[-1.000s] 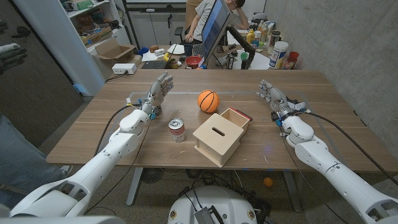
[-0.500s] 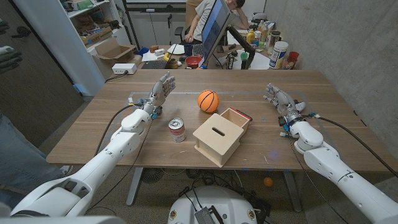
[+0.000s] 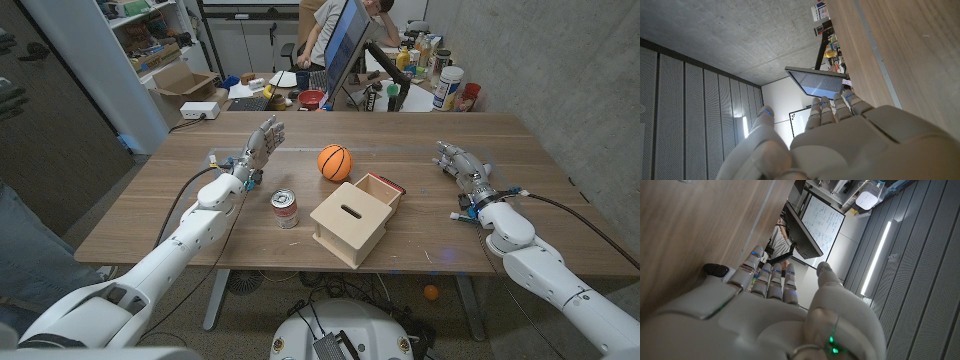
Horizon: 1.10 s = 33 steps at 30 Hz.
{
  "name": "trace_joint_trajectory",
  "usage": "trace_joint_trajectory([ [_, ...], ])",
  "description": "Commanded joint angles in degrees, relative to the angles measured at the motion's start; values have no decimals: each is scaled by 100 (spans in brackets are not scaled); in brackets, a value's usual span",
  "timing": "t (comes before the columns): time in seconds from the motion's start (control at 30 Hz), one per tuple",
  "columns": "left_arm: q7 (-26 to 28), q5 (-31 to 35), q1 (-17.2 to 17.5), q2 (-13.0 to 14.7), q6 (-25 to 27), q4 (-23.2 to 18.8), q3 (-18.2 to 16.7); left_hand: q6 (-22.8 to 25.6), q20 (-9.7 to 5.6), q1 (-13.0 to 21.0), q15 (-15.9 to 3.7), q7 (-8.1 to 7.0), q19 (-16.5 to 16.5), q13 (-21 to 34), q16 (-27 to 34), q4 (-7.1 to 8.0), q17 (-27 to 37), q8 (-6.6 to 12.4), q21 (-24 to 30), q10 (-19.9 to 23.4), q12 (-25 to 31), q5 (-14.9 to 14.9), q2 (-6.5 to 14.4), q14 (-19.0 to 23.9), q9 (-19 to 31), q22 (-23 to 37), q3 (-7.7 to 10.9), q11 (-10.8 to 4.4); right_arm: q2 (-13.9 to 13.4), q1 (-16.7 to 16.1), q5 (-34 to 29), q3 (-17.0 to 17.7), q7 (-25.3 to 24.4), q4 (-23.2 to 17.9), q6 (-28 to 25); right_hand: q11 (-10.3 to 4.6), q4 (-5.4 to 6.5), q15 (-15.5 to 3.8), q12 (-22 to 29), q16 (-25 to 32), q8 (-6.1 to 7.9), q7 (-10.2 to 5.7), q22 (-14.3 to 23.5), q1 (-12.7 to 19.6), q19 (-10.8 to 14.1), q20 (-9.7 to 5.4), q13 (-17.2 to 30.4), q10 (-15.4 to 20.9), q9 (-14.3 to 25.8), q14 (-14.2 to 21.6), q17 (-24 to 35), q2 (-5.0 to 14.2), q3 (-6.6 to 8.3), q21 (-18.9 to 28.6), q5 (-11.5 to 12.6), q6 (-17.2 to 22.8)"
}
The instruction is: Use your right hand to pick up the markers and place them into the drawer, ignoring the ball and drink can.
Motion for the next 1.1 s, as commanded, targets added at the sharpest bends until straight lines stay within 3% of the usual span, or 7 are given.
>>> trace_joint_trajectory([
  [0.03,40,17,-77,-23,38,71,10,40,70,54,26,5,2,31,28,-1,21,25,34,19,32,33,2,-3,31,5,41,17,-196,-339,-50,160,154,-54,204,-41,-38,-60,43,-28,42,-39,14,218,47,31,20,39,35,26,-12,-57,56,38,49,128],
  [0.23,16,32,-110,-32,64,96,36,54,76,53,25,6,0,31,28,-1,21,29,34,22,34,33,0,-3,31,5,41,24,-194,-412,-103,178,264,62,414,-69,-44,-101,35,-42,56,-103,13,456,90,51,24,4,41,31,-28,-138,124,41,68,220],
  [0.5,25,36,-162,-61,72,165,39,60,93,52,22,9,-5,31,28,-1,21,30,33,20,33,33,-2,-4,31,6,41,19,-183,-580,-158,245,507,316,967,-130,-52,-198,35,-58,103,-143,10,1039,195,90,31,-46,64,63,-48,-241,330,43,117,466],
  [0.93,-12,69,-229,-100,83,208,88,79,106,51,19,12,-12,31,29,-1,21,34,32,19,32,33,-3,0,32,6,41,16,-392,-1295,-569,704,-99,-178,975,-160,-25,-189,21,-98,107,-271,12,1366,116,93,36,-125,82,7,-60,-407,410,-5,125,601],
  [1.1,-38,53,-232,-121,81,228,97,90,105,50,19,12,-11,31,29,0,21,36,33,27,35,33,-4,-2,32,7,42,3,-413,-1521,-550,876,-117,-284,983,-175,-10,-195,25,-101,110,-329,13,1432,78,95,38,-130,87,0,-59,-437,430,-17,125,646],
])
